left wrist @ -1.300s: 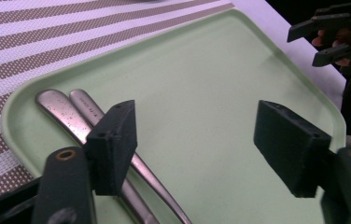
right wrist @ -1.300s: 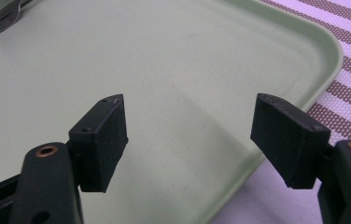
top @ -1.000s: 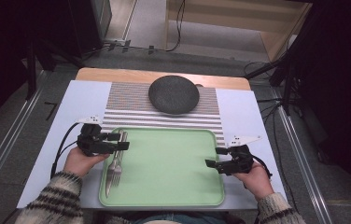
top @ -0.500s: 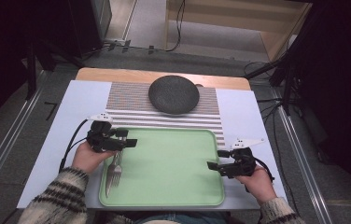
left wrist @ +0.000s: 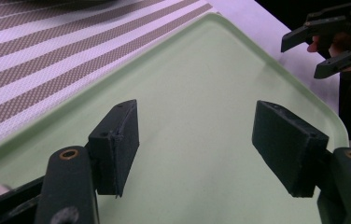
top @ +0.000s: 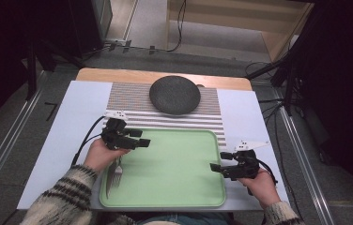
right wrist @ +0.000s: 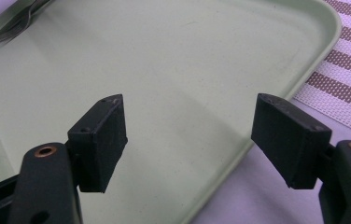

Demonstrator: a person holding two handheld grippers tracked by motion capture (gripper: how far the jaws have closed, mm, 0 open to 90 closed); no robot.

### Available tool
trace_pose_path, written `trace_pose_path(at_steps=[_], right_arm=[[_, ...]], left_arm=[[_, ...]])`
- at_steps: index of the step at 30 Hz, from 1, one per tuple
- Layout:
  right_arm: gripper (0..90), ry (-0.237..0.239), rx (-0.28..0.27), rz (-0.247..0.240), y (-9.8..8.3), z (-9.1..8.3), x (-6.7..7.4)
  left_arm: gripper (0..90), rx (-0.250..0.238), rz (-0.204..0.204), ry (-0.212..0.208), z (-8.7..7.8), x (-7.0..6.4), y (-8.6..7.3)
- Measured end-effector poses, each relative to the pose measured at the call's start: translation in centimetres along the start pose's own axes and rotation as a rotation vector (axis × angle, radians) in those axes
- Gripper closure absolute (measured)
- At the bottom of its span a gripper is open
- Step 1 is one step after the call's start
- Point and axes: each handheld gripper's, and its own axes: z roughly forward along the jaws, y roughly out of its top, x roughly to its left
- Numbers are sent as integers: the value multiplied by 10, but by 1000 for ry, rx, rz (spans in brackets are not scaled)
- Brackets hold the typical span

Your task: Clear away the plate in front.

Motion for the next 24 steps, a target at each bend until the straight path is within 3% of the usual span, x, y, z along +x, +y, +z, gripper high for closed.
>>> trace_pose_path(at_steps=[12, 24], right_arm=[[242, -7, 1, -8, 3, 2, -1], [242, -13, 6, -15, 7, 4, -2]], left_arm=[[322, 23, 27, 9, 12, 0, 20], [322, 23, 36, -25, 29, 6, 44]])
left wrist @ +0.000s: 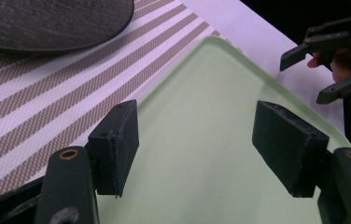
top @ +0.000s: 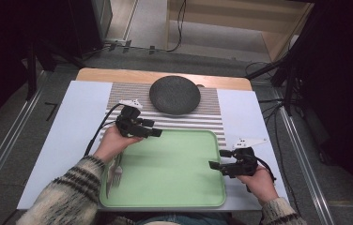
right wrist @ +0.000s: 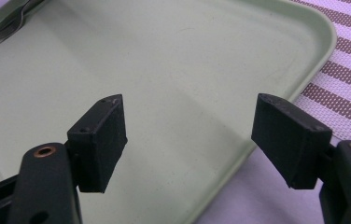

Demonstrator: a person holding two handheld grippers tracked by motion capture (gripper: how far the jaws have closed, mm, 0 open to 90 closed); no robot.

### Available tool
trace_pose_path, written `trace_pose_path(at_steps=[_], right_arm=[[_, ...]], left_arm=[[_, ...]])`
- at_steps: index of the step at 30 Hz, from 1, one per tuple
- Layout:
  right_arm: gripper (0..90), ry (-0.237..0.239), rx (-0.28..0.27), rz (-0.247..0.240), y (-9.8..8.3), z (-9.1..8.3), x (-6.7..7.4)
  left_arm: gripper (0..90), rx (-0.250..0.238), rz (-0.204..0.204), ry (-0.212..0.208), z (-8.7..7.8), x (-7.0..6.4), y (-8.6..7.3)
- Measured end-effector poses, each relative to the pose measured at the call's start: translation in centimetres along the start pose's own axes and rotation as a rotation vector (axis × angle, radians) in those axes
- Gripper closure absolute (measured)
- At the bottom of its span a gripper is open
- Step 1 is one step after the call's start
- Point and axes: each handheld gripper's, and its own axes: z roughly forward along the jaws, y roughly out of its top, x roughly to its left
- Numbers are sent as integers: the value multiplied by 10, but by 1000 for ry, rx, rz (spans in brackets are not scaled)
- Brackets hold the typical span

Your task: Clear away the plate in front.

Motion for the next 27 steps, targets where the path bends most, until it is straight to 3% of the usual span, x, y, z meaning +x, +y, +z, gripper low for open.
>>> trace_pose_path(at_steps=[5, 10, 14, 19, 21, 24, 27], right_arm=[[242, 1, -1, 0, 1, 0, 0], [242, 2, -2, -2, 1, 1, 0], [242, 4, -3, -2, 2, 1, 0], [242, 6, -3, -3, 2, 1, 0], [242, 6, -3, -2, 1, 1, 0], [242, 5, -4, 0, 1, 0, 0], [242, 3, -7, 4, 0, -1, 0]], left_arm=[[322, 7, 31, 6, 7, 1, 11], [322, 1, 18, 3, 14, 4, 23], [322, 0, 40, 10, 17, 6, 32], [321, -17, 76, 18, 20, 14, 40], [320, -20, 73, 16, 22, 18, 43], [324, -13, 99, 41, 26, 22, 47], [326, 2, 104, 40, 31, 27, 52]])
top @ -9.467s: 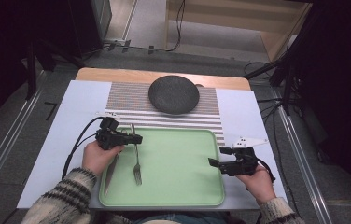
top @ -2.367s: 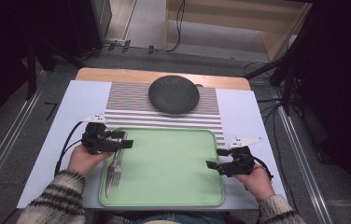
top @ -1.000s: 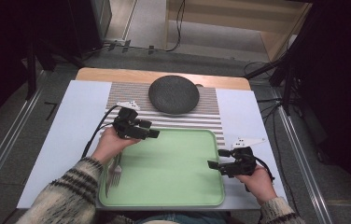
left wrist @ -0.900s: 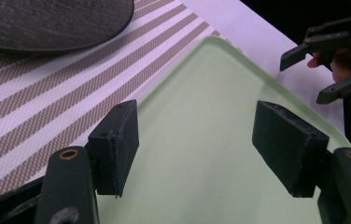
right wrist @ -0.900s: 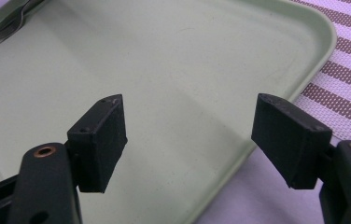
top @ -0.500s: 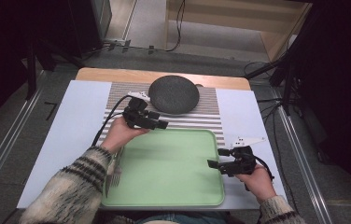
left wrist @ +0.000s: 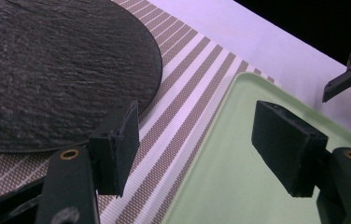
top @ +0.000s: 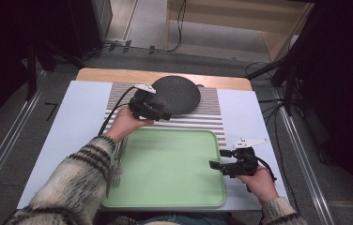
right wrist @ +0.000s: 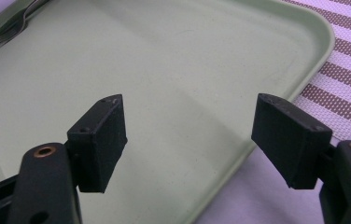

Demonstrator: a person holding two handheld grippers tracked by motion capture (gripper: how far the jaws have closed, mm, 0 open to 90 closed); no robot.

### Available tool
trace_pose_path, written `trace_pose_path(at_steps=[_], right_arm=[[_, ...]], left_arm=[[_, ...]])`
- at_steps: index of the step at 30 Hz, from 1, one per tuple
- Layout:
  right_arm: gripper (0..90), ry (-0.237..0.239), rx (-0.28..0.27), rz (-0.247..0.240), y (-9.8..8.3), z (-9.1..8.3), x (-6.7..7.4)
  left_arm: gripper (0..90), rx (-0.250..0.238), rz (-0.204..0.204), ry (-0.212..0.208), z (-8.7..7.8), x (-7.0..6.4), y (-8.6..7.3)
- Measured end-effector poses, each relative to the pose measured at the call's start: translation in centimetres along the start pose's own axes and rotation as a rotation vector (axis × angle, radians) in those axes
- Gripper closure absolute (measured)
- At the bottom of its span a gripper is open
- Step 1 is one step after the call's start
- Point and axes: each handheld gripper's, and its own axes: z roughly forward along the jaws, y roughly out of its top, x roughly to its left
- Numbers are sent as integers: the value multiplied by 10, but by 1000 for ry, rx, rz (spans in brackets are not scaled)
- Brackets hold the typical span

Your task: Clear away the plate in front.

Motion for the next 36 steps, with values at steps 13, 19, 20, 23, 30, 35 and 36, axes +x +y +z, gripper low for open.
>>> trace_pose_path(at_steps=[13, 19, 20, 23, 30, 35, 36], right_arm=[[240, -12, -8, 20, -6, -5, 0], [240, -16, -9, 26, -8, -7, 0], [240, -16, -11, 29, -8, -7, 0], [240, -16, -9, 32, -9, -8, 0], [240, -17, -11, 33, -10, -9, 0], [240, -15, -9, 32, -10, -8, 0], [240, -15, -9, 31, -10, -8, 0]], left_arm=[[326, 14, 28, 32, 24, 16, 19], [335, 28, 42, 40, 33, 23, 24], [335, 26, 43, 41, 34, 24, 25], [335, 43, 68, 57, 37, 28, 27], [370, 45, 274, 136, 40, 27, 23], [395, 56, 420, 198, 42, 27, 19], [395, 59, 429, 204, 43, 27, 19]])
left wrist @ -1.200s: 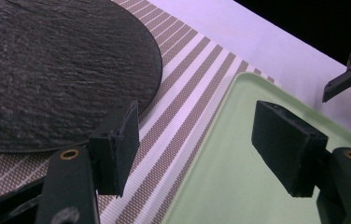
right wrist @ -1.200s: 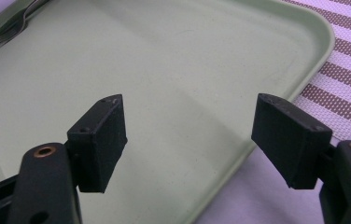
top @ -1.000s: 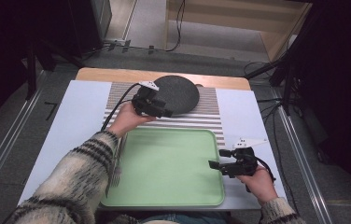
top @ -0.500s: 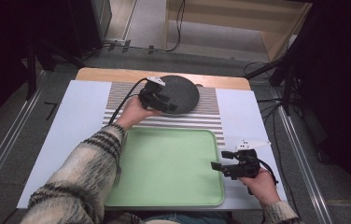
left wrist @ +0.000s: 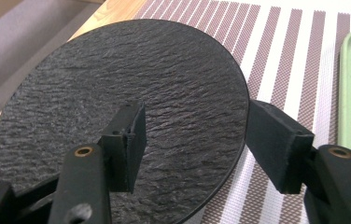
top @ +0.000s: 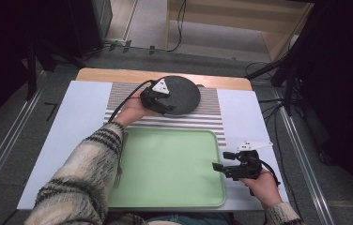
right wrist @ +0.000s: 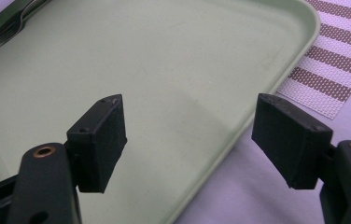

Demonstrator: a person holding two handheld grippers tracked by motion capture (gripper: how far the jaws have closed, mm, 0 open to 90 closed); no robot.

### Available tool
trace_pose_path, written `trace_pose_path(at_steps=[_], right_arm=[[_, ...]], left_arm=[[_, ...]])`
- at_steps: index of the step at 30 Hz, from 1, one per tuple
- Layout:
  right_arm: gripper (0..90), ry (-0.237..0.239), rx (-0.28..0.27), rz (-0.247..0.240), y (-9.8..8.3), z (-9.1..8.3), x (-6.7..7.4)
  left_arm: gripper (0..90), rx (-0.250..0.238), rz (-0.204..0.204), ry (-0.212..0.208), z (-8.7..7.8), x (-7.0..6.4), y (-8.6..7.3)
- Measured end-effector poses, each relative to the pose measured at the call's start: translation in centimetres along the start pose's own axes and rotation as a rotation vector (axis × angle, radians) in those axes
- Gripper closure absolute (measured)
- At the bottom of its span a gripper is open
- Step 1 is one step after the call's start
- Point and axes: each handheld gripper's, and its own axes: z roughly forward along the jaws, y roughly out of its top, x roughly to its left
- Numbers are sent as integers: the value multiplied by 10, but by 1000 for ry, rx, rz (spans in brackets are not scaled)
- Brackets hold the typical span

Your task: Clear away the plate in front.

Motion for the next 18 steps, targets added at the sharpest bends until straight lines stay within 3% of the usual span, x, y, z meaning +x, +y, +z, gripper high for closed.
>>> trace_pose_path(at_steps=[6, 9, 11, 18], right_arm=[[240, 0, -2, 0, 0, 0, 0], [240, 0, -4, 1, 0, 0, -1], [240, -3, -5, 2, 0, 0, -1], [240, -1, -4, 0, 0, 0, -1]], left_arm=[[396, -11, 126, 23, 4, -7, -5], [411, -9, 244, 60, 4, -16, -4], [411, -16, 296, 57, 4, -20, -4], [411, 11, 406, 77, 11, -27, -10]])
